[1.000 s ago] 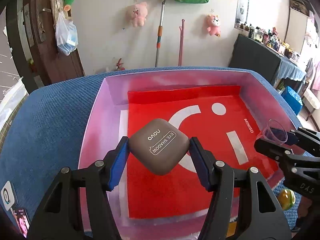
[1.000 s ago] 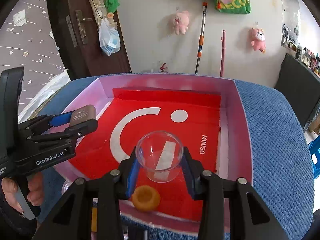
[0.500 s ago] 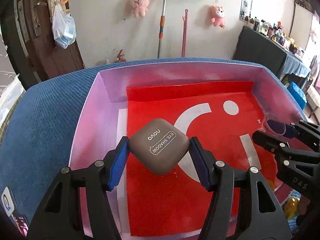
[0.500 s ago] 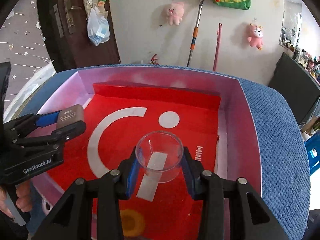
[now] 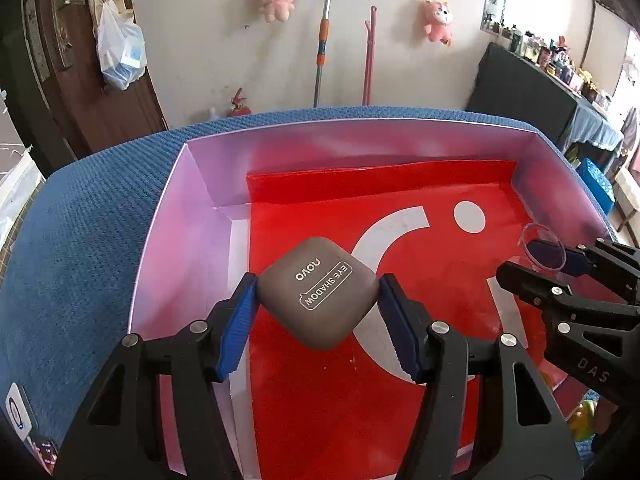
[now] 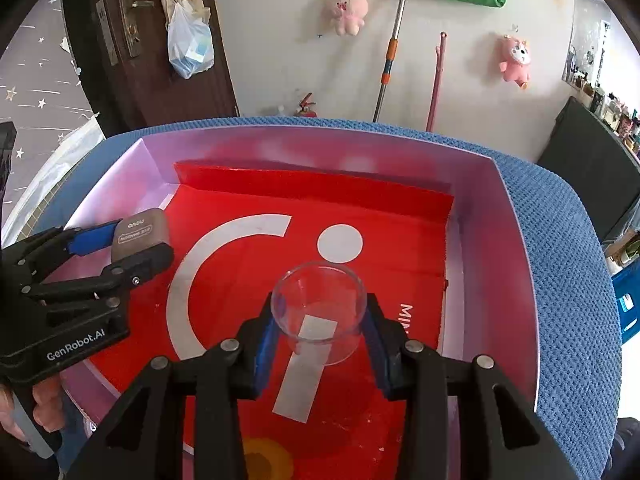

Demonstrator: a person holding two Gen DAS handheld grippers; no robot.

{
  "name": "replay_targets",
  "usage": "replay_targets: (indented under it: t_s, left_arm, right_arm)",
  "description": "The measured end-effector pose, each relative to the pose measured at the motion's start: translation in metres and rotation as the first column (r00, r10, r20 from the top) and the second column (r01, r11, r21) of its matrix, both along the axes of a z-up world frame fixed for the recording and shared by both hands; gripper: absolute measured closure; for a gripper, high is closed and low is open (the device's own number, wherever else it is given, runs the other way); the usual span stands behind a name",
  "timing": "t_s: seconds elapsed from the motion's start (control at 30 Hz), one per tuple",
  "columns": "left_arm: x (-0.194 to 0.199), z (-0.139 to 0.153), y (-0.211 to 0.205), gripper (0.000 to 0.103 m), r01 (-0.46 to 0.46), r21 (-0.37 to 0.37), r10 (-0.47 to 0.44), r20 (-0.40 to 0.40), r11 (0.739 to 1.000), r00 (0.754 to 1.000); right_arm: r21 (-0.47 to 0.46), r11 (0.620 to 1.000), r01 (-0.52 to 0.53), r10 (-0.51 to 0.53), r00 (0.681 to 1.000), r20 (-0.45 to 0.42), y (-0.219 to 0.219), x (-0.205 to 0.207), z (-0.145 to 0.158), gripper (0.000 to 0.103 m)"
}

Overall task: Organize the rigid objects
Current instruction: 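Carry the compact with the left gripper while the right gripper carries the cup into the pink box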

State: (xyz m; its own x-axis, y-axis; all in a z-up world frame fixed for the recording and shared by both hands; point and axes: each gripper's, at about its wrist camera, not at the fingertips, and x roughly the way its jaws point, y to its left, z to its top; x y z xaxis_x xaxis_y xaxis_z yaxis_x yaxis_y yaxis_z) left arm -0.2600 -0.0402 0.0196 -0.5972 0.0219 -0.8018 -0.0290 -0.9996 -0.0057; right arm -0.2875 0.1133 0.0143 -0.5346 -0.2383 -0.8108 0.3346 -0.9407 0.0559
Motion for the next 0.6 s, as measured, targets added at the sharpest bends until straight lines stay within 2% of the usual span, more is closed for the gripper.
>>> replay_targets:
  t_s: [0.23, 0.6]
  left_arm:
    - [-0.007, 0.004, -0.001, 0.044, 0.0, -0.001, 0.0, 0.012, 1.0, 1.0]
    - [-0.022, 0.0, -0.001, 0.044, -0.005, 0.008, 0.004, 0.051, 1.0, 0.999]
  right_arm:
    - [0.0, 1.0, 0.014, -0.014, 1.0, 0.013, -0.004, -0.011, 0.003, 0.06]
    - [0.023, 1.0, 0.006, -0.008, 0.996, 0.088, -0.014, -0.037, -0.003, 0.06]
